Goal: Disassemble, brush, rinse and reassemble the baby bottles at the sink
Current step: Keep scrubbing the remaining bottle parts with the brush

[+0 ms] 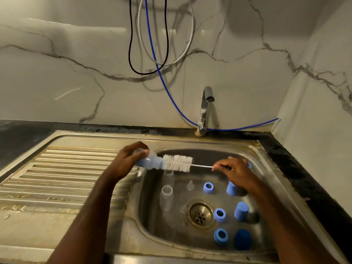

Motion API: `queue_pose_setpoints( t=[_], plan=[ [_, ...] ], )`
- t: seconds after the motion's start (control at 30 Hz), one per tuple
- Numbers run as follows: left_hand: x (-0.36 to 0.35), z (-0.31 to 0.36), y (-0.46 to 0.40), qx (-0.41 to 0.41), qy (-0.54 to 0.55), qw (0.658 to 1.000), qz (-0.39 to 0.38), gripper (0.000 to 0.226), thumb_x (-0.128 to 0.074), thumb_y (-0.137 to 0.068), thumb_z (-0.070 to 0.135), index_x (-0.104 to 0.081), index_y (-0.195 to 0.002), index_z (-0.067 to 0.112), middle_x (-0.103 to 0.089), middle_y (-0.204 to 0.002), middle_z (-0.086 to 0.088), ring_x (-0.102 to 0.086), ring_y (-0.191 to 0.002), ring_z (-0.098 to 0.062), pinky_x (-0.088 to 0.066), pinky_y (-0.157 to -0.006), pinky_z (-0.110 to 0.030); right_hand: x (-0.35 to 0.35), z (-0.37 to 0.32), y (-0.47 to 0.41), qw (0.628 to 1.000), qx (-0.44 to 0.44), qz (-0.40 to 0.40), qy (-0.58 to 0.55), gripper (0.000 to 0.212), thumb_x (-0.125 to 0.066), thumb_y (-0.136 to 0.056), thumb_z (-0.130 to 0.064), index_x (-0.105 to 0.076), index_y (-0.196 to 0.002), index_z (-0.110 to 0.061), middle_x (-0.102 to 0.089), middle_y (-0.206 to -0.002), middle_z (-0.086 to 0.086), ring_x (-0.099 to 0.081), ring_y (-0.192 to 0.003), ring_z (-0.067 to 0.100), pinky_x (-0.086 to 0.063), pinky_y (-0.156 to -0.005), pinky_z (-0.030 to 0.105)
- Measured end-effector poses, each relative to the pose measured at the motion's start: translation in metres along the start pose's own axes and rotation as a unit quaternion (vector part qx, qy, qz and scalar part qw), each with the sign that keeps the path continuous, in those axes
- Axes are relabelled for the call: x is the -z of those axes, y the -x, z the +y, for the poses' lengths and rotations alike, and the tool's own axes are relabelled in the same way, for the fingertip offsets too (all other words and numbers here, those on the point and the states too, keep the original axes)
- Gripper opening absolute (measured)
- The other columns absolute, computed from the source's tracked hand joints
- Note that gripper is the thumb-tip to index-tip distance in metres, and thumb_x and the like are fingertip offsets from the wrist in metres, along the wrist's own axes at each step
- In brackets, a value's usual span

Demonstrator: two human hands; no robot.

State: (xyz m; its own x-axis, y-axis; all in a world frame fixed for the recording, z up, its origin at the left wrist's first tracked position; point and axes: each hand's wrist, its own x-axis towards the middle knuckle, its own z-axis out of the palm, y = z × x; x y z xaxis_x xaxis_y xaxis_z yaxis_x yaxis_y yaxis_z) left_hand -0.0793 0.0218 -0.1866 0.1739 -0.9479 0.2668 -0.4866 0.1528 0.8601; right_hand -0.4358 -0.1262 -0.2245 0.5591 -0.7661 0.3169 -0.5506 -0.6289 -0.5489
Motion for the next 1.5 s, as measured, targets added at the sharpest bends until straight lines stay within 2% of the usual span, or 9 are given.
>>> queue_pose_setpoints(
  t=[0.13,0.3,0.57,0.83,0.97,1.03,1.2,1.3,1.5],
  plan=[
    [0.006,0.003,0.004,-0.001,0.050,0.997,0.052,0.017,-0.060,-0.099,0.024,-0.063,-0.105,0.008,-0.064,-0.095,-0.009,-0.065,-0.073,-0.003,-0.049,-0.055,-0.015,0.013,-0.003,0.002,0.998,-0.030,0.026,-0.040,0.030,-0.063,-0.097,-0.017,-0.069,-0.083,-0.043,-0.066,-0.084,-0.028,-0.061,-0.090,-0.014,-0.046,-0.087,0.015],
    [-0.016,0.003,0.005,-0.018,0.032,0.998,0.057,0.017,-0.069,-0.094,0.018,-0.061,-0.108,0.015,-0.066,-0.100,-0.006,-0.068,-0.079,-0.009,-0.052,-0.057,-0.019,-0.001,-0.006,0.000,0.997,-0.044,0.012,-0.054,0.021,-0.058,-0.099,-0.032,-0.070,-0.084,-0.043,-0.072,-0.088,-0.021,-0.066,-0.091,0.000,-0.053,-0.089,0.033],
    [0.021,-0.027,0.004,0.070,0.119,0.923,0.360,0.036,-0.070,-0.093,0.036,-0.042,-0.114,0.030,-0.056,-0.115,-0.020,-0.061,-0.081,-0.031,-0.050,-0.051,-0.033,0.018,0.019,0.005,0.981,-0.127,0.106,-0.104,0.025,-0.059,-0.099,-0.020,-0.071,-0.080,-0.028,-0.073,-0.089,-0.006,-0.068,-0.092,0.016,-0.052,-0.092,0.041],
    [-0.058,-0.003,-0.007,0.100,0.156,0.966,0.182,0.040,-0.073,-0.090,0.035,-0.053,-0.123,0.025,-0.062,-0.120,-0.008,-0.070,-0.095,-0.028,-0.058,-0.060,-0.026,-0.016,-0.030,-0.002,0.990,-0.072,0.008,-0.120,0.026,-0.052,-0.103,-0.024,-0.067,-0.082,-0.027,-0.064,-0.071,-0.012,-0.056,-0.064,0.005,-0.048,-0.066,0.030],
    [-0.089,0.010,-0.003,0.049,0.091,0.988,0.112,0.044,-0.073,-0.090,0.039,-0.059,-0.130,0.027,-0.065,-0.121,0.004,-0.068,-0.095,-0.002,-0.057,-0.066,-0.017,-0.028,-0.041,-0.004,0.995,-0.046,0.003,-0.093,0.028,-0.054,-0.102,-0.028,-0.063,-0.076,-0.028,-0.062,-0.069,0.006,-0.052,-0.059,0.008,-0.045,-0.062,0.034],
    [-0.098,0.014,-0.004,0.035,0.089,0.988,0.118,0.043,-0.071,-0.091,0.040,-0.060,-0.130,0.025,-0.065,-0.117,0.007,-0.067,-0.093,0.004,-0.056,-0.065,-0.015,-0.030,-0.045,-0.007,0.995,-0.048,0.015,-0.091,0.028,-0.051,-0.103,-0.027,-0.062,-0.077,-0.026,-0.061,-0.068,0.006,-0.051,-0.060,0.007,-0.044,-0.061,0.032],
    [-0.081,0.006,-0.012,0.098,0.150,0.958,0.226,0.036,-0.070,-0.092,0.036,-0.060,-0.122,0.022,-0.067,-0.115,-0.001,-0.069,-0.095,-0.014,-0.061,-0.072,-0.029,-0.022,-0.037,-0.003,0.992,-0.049,-0.009,-0.118,0.029,-0.051,-0.103,-0.028,-0.062,-0.077,-0.024,-0.062,-0.071,0.008,-0.053,-0.064,0.010,-0.047,-0.066,0.034],
    [-0.080,0.003,-0.012,0.094,0.121,0.966,0.208,0.035,-0.070,-0.091,0.037,-0.058,-0.122,0.026,-0.066,-0.118,-0.001,-0.067,-0.096,-0.011,-0.062,-0.077,-0.033,-0.024,-0.045,-0.003,0.992,-0.048,-0.032,-0.108,0.031,-0.050,-0.104,-0.029,-0.061,-0.076,-0.023,-0.055,-0.063,0.003,-0.049,-0.059,0.006,-0.043,-0.062,0.028],
    [-0.099,0.012,-0.007,0.037,0.065,0.984,0.164,0.044,-0.069,-0.093,0.041,-0.056,-0.132,0.026,-0.061,-0.118,0.011,-0.065,-0.091,0.002,-0.054,-0.064,-0.014,-0.030,-0.060,-0.006,0.989,-0.048,-0.029,-0.135,0.033,-0.048,-0.105,-0.024,-0.057,-0.074,-0.022,-0.049,-0.058,-0.006,-0.042,-0.053,0.002,-0.036,-0.055,0.018]
  ],
)
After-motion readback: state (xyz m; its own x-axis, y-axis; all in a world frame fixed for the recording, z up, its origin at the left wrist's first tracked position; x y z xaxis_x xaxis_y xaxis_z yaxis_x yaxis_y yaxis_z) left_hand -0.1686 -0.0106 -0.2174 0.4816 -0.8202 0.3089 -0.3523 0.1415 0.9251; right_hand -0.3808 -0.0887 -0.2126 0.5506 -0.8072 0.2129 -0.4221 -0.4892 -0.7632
